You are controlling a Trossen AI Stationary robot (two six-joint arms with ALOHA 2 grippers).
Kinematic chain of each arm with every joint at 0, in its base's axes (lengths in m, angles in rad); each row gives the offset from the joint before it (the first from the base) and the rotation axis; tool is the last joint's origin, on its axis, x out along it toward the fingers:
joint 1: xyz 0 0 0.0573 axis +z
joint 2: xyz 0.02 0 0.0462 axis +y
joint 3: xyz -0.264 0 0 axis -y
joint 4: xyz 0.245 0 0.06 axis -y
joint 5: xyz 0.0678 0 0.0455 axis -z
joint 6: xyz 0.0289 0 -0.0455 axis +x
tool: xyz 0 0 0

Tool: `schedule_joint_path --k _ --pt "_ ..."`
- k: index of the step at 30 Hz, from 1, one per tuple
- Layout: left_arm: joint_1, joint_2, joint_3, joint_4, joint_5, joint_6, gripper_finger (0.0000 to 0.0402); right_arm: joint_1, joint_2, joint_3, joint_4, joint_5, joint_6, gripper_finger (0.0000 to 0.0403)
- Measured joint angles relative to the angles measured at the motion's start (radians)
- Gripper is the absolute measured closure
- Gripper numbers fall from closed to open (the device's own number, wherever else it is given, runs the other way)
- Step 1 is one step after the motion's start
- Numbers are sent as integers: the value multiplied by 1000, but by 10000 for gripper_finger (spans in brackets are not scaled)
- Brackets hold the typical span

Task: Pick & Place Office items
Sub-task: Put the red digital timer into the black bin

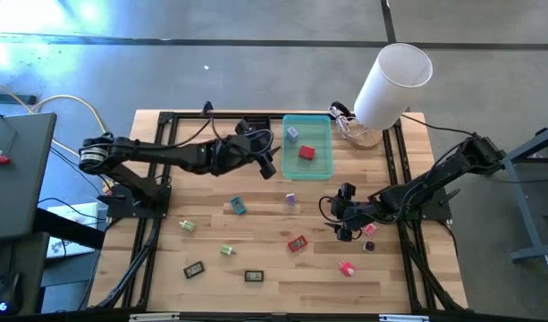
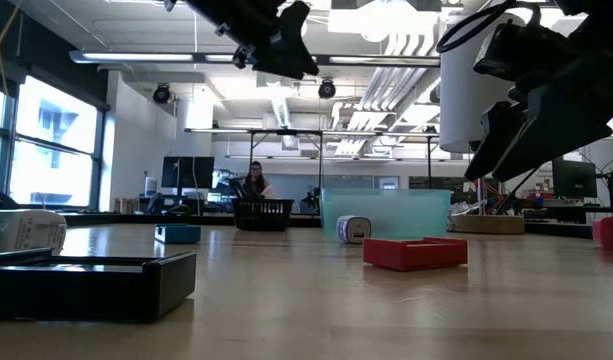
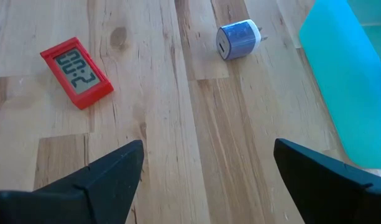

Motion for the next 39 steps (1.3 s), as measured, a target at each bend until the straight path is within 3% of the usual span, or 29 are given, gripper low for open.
schedule_joint_path --k 39 --pt "-4 0 0 -4 -12 6 195 0 0 0 0 0 -2 53"
